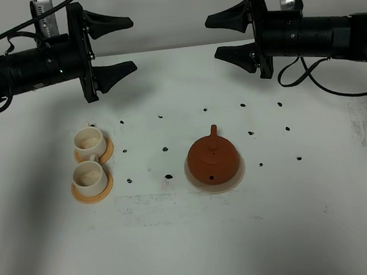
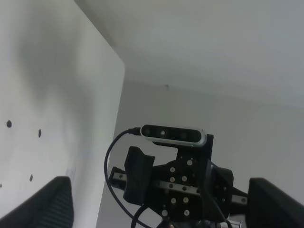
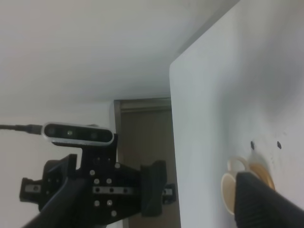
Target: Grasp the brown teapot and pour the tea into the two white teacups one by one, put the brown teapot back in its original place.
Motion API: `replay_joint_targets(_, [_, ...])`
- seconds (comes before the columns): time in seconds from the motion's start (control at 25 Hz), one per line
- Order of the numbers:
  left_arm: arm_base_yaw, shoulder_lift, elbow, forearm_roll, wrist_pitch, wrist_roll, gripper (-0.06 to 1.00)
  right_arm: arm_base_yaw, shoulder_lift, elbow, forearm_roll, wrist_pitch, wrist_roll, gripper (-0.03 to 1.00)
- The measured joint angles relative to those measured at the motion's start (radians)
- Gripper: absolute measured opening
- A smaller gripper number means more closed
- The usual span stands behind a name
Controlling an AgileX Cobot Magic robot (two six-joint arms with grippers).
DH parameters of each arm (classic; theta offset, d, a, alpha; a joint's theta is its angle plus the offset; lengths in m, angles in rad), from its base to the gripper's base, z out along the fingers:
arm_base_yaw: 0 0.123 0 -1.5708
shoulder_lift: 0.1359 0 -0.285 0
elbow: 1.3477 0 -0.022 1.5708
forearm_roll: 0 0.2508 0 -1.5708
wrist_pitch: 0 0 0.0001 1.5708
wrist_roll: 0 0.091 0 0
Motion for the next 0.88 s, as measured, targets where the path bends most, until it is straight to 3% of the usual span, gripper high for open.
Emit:
replay_joint_targets(0.28, [0.0,0.0,0.0,0.001,-0.016,0.093,0.69,0.0,0.0,-0.012,-0.029,-0.011,-0.095,0.56])
replay_joint_targets(0.36, [0.0,-0.002,0.0,0.006,-0.041,0.125,0.65,-0.001,0.0,-0.041,-0.1,-0.027,-0.109,0.54])
replay_joint_targets(0.44, [0.0,-0.012,0.0,0.061,-0.105,0.137,0.61,-0.001,-0.003,-0.078,-0.199,-0.059,-0.113,0.51])
replay_joint_targets(0.68, [-0.002,-0.116,0.0,0.377,-0.352,0.127,0.45,0.002,-0.113,-0.092,-0.565,-0.264,-0.103,0.49])
replay_joint_targets(0.88, [-0.052,-0.218,0.002,0.781,-0.511,-0.01,0.36,0.038,-0.207,-0.1,-0.959,-0.393,0.038,0.49])
